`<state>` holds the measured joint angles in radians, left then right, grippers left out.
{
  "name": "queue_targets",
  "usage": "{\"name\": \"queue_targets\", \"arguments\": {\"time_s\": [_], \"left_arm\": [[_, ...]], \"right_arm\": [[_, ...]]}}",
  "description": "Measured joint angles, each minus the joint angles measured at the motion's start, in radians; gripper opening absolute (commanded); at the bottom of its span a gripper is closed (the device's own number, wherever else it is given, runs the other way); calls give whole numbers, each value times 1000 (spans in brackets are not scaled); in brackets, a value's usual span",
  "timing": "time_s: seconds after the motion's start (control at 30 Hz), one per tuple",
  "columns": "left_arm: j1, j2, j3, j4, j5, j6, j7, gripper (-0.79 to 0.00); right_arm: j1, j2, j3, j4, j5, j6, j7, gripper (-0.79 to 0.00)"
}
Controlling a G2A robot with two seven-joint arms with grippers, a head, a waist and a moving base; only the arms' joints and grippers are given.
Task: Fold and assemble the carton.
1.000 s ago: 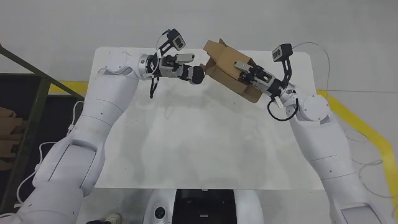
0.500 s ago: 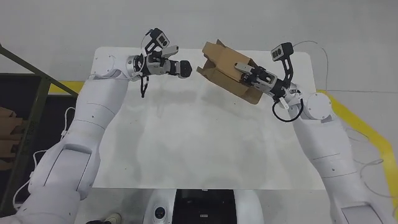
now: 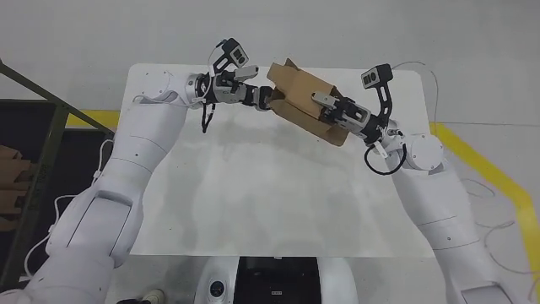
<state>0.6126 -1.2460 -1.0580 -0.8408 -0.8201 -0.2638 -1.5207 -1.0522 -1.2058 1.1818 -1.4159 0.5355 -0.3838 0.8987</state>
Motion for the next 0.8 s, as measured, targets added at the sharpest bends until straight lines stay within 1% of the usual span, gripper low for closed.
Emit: {"name": "queue_targets", "arguments": {"time_s": [0.5,0.8], "left_arm": [[-21,-9,6,10,-5,3,-15,0],[-27,-9,18,2,-4,11,-15,0]], "right_arm": [[4,-1,-16,6,4,35,54,-785],[18,-5,-21,21,9,40,44,-785]]}}
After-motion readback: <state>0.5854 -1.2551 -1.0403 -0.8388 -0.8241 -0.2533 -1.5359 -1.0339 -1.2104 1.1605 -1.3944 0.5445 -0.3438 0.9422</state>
